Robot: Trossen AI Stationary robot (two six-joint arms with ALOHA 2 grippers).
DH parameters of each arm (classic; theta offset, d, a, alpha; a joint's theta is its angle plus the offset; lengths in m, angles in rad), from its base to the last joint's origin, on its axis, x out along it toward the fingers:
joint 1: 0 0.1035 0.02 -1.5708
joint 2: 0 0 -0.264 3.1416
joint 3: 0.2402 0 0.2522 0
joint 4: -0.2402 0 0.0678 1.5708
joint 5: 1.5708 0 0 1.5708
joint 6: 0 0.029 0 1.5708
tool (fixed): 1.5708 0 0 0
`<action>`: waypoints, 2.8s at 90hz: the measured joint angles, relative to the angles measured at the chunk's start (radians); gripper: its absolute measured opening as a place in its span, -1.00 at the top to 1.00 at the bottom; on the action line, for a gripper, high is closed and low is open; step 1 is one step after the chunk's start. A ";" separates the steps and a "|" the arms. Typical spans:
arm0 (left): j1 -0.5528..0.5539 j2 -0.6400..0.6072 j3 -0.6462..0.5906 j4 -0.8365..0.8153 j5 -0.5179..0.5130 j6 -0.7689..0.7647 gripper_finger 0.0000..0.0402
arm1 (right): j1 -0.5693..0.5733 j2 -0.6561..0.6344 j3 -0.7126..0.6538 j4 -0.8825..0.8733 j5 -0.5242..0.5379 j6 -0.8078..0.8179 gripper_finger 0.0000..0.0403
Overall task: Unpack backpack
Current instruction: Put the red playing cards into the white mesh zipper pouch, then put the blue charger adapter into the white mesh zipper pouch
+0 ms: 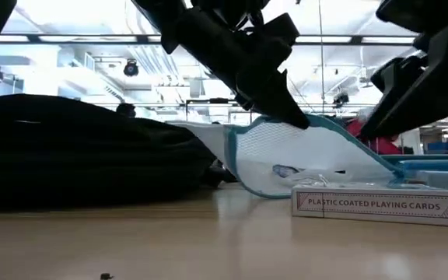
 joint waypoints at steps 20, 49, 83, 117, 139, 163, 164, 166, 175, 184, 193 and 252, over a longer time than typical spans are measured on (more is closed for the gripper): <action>-0.004 0.000 0.000 -0.020 0.001 -0.020 1.00 | 0.027 0.118 0.072 -0.002 -0.008 0.110 -0.50; -0.023 0.000 0.000 -0.077 0.019 -0.070 1.00 | 0.007 0.228 0.147 0.005 0.046 0.117 -0.89; -0.023 0.000 0.000 -0.056 0.018 -0.095 1.00 | -0.037 0.310 0.139 0.018 0.005 0.216 -0.93; -0.029 0.000 0.000 -0.032 0.021 -0.088 1.00 | -0.041 0.285 0.132 0.004 0.014 0.143 -0.39; -0.048 0.000 -0.006 -0.009 0.026 -0.113 1.00 | -0.079 0.182 0.121 -0.157 0.155 0.060 -0.39; -0.054 0.000 -0.081 0.219 0.058 -0.133 1.00 | -0.238 0.170 0.098 -0.148 0.132 0.030 -0.59; -0.054 0.000 -0.083 0.221 0.058 -0.134 1.00 | -0.244 0.170 0.098 -0.150 0.131 0.032 -0.63; -0.054 0.000 -0.088 0.223 0.058 -0.134 1.00 | -0.255 0.170 0.097 -0.152 0.130 0.034 -0.72; -0.054 0.000 -0.103 0.231 0.059 -0.142 1.00 | -0.279 0.165 0.097 -0.149 0.130 0.037 -0.89; -0.056 0.000 -0.120 0.238 0.058 -0.158 1.00 | -0.264 0.152 0.097 -0.156 0.129 0.018 -0.76; -0.056 0.000 -0.145 0.246 0.054 -0.177 1.00 | -0.224 0.127 0.097 -0.176 0.102 -0.011 -0.66; -0.102 0.065 -0.206 0.477 0.074 -0.167 1.00 | 0.075 -0.147 0.097 -0.862 -0.101 0.352 0.17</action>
